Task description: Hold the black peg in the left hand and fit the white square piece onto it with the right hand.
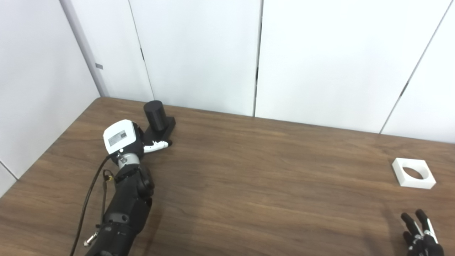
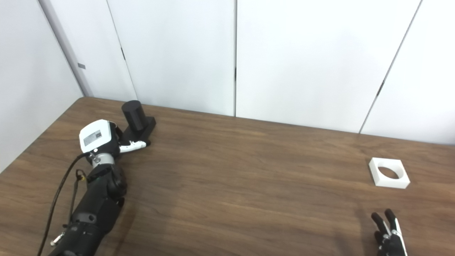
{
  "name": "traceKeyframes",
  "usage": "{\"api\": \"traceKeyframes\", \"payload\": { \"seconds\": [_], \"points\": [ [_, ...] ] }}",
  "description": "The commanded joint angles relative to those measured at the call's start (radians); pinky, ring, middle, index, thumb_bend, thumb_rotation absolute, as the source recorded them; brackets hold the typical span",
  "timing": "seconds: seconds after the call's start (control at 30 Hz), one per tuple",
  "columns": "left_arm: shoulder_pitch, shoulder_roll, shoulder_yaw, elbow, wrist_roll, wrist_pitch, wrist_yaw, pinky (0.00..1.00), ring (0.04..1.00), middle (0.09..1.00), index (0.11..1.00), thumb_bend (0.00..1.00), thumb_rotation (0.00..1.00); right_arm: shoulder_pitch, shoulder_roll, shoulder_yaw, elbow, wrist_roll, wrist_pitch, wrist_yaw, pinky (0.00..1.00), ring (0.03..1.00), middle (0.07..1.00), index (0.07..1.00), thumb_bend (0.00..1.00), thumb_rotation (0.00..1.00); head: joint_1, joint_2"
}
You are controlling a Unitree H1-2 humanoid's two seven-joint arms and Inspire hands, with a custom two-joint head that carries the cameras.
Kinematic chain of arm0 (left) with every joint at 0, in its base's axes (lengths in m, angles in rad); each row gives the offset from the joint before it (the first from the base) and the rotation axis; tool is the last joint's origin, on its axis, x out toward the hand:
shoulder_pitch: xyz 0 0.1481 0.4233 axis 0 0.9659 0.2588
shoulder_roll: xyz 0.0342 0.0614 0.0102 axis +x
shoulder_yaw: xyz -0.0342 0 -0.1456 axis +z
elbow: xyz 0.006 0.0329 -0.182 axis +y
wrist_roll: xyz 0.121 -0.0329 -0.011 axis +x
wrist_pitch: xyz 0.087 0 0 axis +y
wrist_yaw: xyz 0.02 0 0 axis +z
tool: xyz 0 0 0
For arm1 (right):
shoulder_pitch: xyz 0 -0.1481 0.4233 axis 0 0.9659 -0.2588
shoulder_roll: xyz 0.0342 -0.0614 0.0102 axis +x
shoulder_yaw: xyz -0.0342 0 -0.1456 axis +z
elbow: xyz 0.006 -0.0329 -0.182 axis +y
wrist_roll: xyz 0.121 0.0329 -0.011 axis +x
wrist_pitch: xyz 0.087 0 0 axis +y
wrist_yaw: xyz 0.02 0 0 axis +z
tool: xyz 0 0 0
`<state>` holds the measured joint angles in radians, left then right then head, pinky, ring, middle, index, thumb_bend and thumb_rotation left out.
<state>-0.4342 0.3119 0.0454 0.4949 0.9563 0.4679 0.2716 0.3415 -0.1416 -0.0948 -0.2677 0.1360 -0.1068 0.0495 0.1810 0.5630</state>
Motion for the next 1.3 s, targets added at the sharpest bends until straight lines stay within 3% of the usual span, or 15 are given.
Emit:
{"api": "traceKeyframes", "payload": {
  "seconds": [0.0, 0.17, 0.23, 0.27, 0.3, 0.4, 0.67, 0.77, 0.97, 1.27],
  "points": [
    [-0.04, 0.029, 0.002, -0.013, 0.016, 0.001, 0.017, 0.91, 0.883, 0.803, 0.458, 0.84, 0.44, 0.005, -0.007, -0.003, -0.009, 0.003, -0.009, 0.012, 1.0, 1.0, 0.94, 0.996, 0.65, 1.0, 0.0, 0.0],
    [-0.037, 0.026, 0.004, -0.016, 0.013, 0.002, 0.019, 0.89, 0.877, 0.806, 0.436, 0.82, 0.35, 0.006, -0.009, -0.003, -0.006, 0.006, -0.021, 0.017, 1.0, 1.0, 0.94, 0.993, 0.66, 1.0, 0.0, 0.003],
    [-0.036, 0.027, -0.001, -0.014, 0.008, 0.002, 0.026, 0.87, 0.87, 0.806, 0.435, 0.81, 0.27, 0.006, -0.008, -0.004, -0.007, 0.013, -0.019, 0.018, 1.0, 1.0, 0.939, 0.993, 0.66, 1.0, -0.001, 0.003],
    [-0.034, 0.028, -0.005, -0.014, -0.006, 0.0, 0.042, 0.88, 0.87, 0.806, 0.462, 0.64, 0.16, 0.006, -0.007, -0.004, -0.008, 0.009, -0.019, 0.017, 1.0, 1.0, 0.939, 0.994, 0.66, 1.0, -0.001, 0.003],
    [-0.031, 0.028, -0.007, -0.014, -0.022, -0.004, 0.058, 0.87, 0.86, 0.797, 0.473, 0.56, 0.09, 0.007, -0.006, -0.004, -0.01, 0.007, -0.016, 0.016, 1.0, 1.0, 0.938, 0.994, 0.66, 1.0, -0.002, 0.004],
    [-0.023, 0.027, -0.012, -0.023, -0.067, -0.012, 0.09, 0.88, 0.856, 0.792, 0.478, 0.53, 0.06, 0.006, -0.005, -0.005, -0.01, 0.008, -0.019, 0.015, 1.0, 1.0, 0.937, 0.991, 0.66, 1.0, -0.002, 0.004],
    [-0.003, 0.042, -0.038, -0.049, -0.117, -0.009, 0.106, 0.85, 0.859, 0.786, 0.48, 0.52, 0.04, 0.006, -0.003, -0.003, -0.015, 0.01, -0.011, 0.015, 1.0, 1.0, 0.941, 0.994, 0.67, 1.0, -0.006, 0.009],
    [0.023, 0.051, -0.051, -0.087, -0.133, -0.022, 0.096, 0.84, 0.839, 0.745, 0.481, 0.52, 0.04, 0.008, -0.002, -0.001, -0.019, -0.002, -0.007, 0.011, 1.0, 1.0, 0.938, 0.996, 0.67, 1.0, -0.012, 0.012],
    [0.126, 0.064, -0.113, -0.227, -0.125, -0.042, 0.084, 0.76, 0.807, 0.726, 0.483, 0.52, 0.04, 0.009, 0.006, 0.002, -0.034, -0.008, 0.002, 0.006, 1.0, 1.0, 0.931, 0.999, 0.65, 1.0, -0.03, 0.02],
    [0.324, 0.029, -0.183, -0.539, -0.125, -0.086, 0.001, 0.68, 0.817, 0.754, 0.485, 0.52, 0.05, 0.004, 0.02, 0.009, -0.052, -0.036, 0.014, -0.008, 1.0, 0.996, 0.922, 0.996, 0.58, 1.0, -0.065, 0.04]
  ]
}}
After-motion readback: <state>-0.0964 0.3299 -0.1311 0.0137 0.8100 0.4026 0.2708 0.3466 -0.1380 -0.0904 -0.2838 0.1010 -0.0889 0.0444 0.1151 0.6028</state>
